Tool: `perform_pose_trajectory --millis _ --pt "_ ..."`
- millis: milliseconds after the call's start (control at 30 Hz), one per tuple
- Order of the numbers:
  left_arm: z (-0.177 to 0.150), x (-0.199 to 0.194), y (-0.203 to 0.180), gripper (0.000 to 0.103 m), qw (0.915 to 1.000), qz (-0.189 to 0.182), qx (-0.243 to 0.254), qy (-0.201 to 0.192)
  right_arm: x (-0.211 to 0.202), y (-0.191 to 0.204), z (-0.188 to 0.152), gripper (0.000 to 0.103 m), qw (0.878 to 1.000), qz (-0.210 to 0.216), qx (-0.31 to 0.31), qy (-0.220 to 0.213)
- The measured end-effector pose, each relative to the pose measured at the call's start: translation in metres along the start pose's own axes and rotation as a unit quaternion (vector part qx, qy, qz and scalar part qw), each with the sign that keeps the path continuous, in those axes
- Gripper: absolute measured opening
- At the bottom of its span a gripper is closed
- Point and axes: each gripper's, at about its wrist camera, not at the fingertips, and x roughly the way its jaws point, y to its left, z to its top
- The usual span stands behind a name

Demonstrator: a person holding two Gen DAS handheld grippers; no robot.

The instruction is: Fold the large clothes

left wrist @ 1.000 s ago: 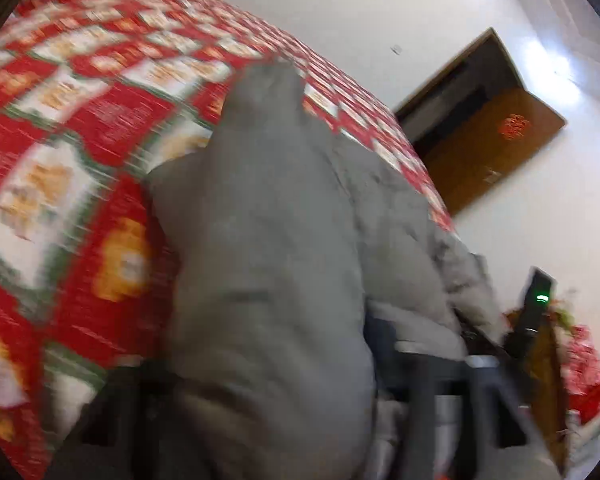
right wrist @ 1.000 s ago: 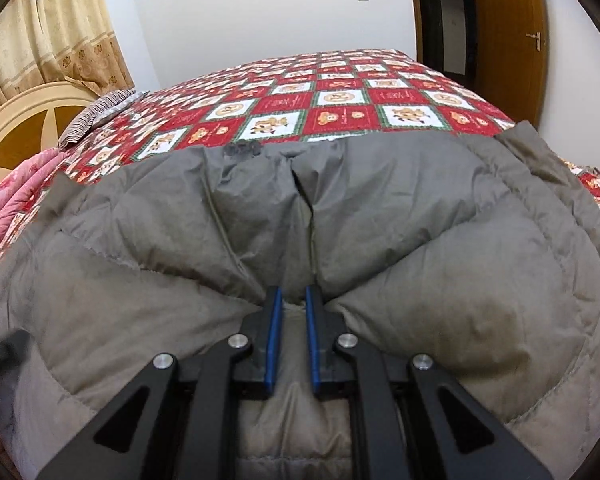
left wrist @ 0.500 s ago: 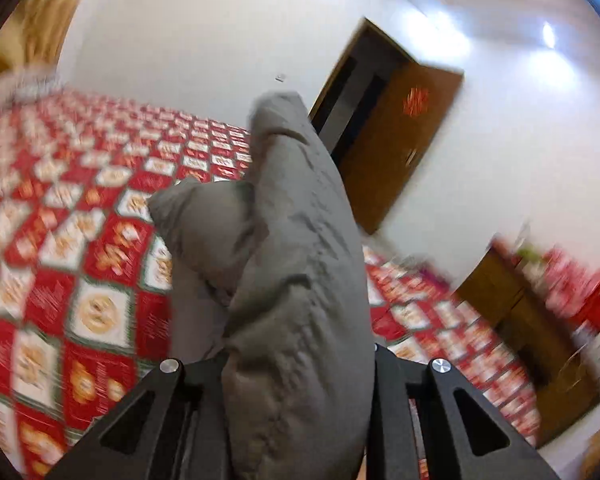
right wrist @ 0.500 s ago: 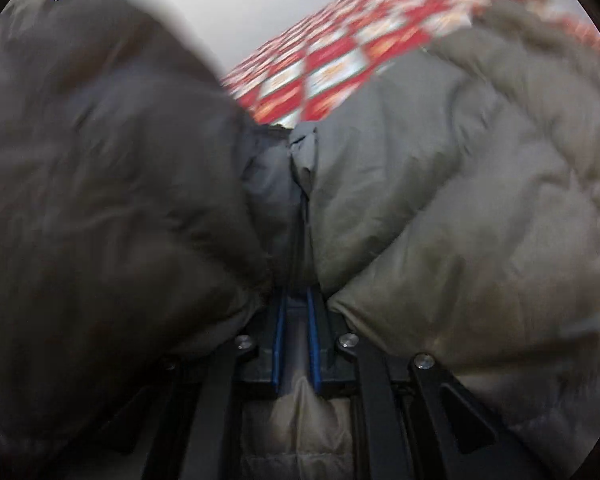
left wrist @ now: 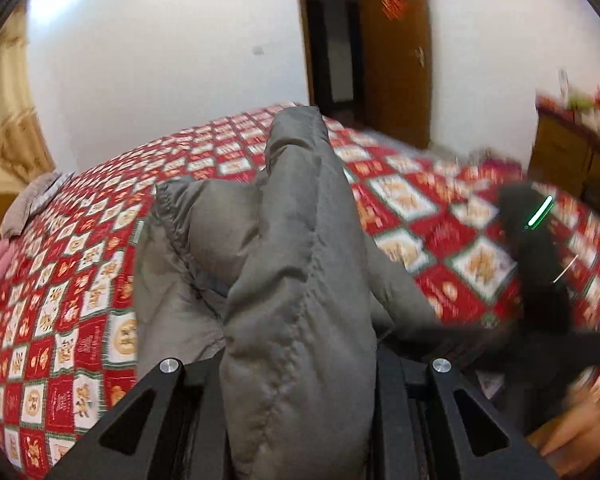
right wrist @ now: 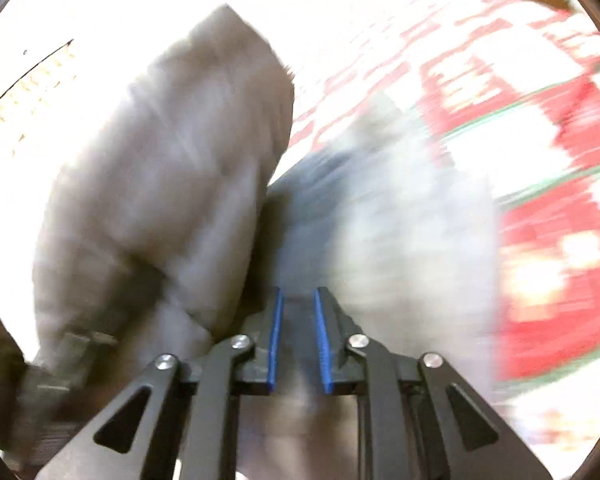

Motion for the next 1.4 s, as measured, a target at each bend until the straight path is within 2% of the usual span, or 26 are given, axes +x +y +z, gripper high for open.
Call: perform_pose_trajectory --millis 67,100,133,167,300,367,433,533,633,800,867,933,1000,1033,1100,1133,1200,1233,1300,1333,1400 --pt "-0.01 0.02 -0.022 0.018 0.9993 0.014 0.029 0.018 -0.026 -0.018 0.004 0.029 0.999 -0.028 -0.003 -0.024" --pt "-0.015 0.028 -0.033 0.018 0.9984 0.026 0.045 0.021 -0.035 -0.025 0.006 0.036 0.999 -0.033 -0.003 -0.032" --pt "-0.022 0.034 -0.047 0.019 0.9964 0.043 0.071 0.018 -0.044 -0.033 0.008 0.043 0.998 -0.041 0.0 -0.037" --pt "-0.025 0.037 -0.058 0.019 0.9939 0.057 0.093 0.013 -0.052 -0.042 0.011 0.046 0.998 -0.049 0.003 -0.041" --pt "-0.049 0.049 -0.096 0.02 0.9797 0.099 0.174 -0.003 -0.066 -0.059 0.013 0.054 0.997 -0.059 0.008 -0.041" --pt "-0.065 0.057 -0.11 0.02 0.9668 0.129 0.22 -0.021 -0.068 -0.059 0.017 0.063 0.997 -0.059 0.011 -0.038" --pt "-0.08 0.062 -0.119 0.02 0.956 0.147 0.25 -0.043 -0.068 -0.057 0.024 0.081 0.998 -0.048 0.015 -0.035" --pt "-0.085 0.061 -0.116 0.02 0.9562 0.142 0.251 -0.052 -0.067 -0.046 0.037 0.098 1.0 -0.022 -0.002 -0.013" --pt "-0.086 0.058 -0.109 0.02 0.9585 0.124 0.251 -0.054 -0.049 -0.021 0.052 0.103 0.999 -0.002 -0.042 0.033" --pt "-0.096 0.05 -0.108 0.021 0.9536 0.117 0.27 -0.062 0.001 0.009 0.064 0.103 0.986 -0.026 -0.121 0.113" --pt "-0.098 0.048 -0.108 0.022 0.9518 0.113 0.278 -0.062 0.013 0.012 0.067 0.09 0.978 -0.049 -0.156 0.128" --pt "-0.097 0.042 -0.102 0.025 0.9534 0.093 0.281 -0.057 0.026 0.012 0.063 0.06 0.965 -0.092 -0.195 0.147" --pt "-0.094 0.032 -0.091 0.035 0.9607 0.058 0.267 -0.045 0.031 -0.001 0.06 0.045 0.963 -0.102 -0.193 0.16" --pt "-0.091 0.021 -0.08 0.039 0.9684 0.014 0.247 -0.034 0.028 -0.007 0.063 0.042 0.965 -0.093 -0.183 0.161" --pt "-0.086 0.0 -0.06 0.052 0.9767 -0.06 0.205 -0.019 0.021 -0.022 0.063 0.041 0.972 -0.071 -0.161 0.155" --pt "-0.083 -0.016 -0.044 0.055 0.9788 -0.102 0.177 -0.016 0.018 -0.024 0.062 0.04 0.973 -0.07 -0.157 0.151" --pt "-0.079 -0.041 -0.019 0.072 0.9789 -0.151 0.136 -0.019 0.018 -0.038 0.059 0.04 0.978 -0.069 -0.137 0.139" --pt "-0.077 -0.059 0.003 0.074 0.9775 -0.181 0.106 -0.027 0.02 -0.04 0.058 0.04 0.981 -0.064 -0.126 0.133" --pt "-0.07 -0.078 0.036 0.085 0.9764 -0.205 0.056 -0.039 0.015 -0.045 0.054 0.04 0.987 -0.049 -0.106 0.11" --pt "-0.065 -0.083 0.055 0.088 0.9784 -0.2 0.027 -0.046 0.013 -0.046 0.051 0.04 0.989 -0.045 -0.1 0.101" --pt "-0.049 -0.073 0.094 0.09 0.9852 -0.161 -0.038 -0.047 0.011 -0.05 0.044 0.04 0.993 -0.028 -0.072 0.085"
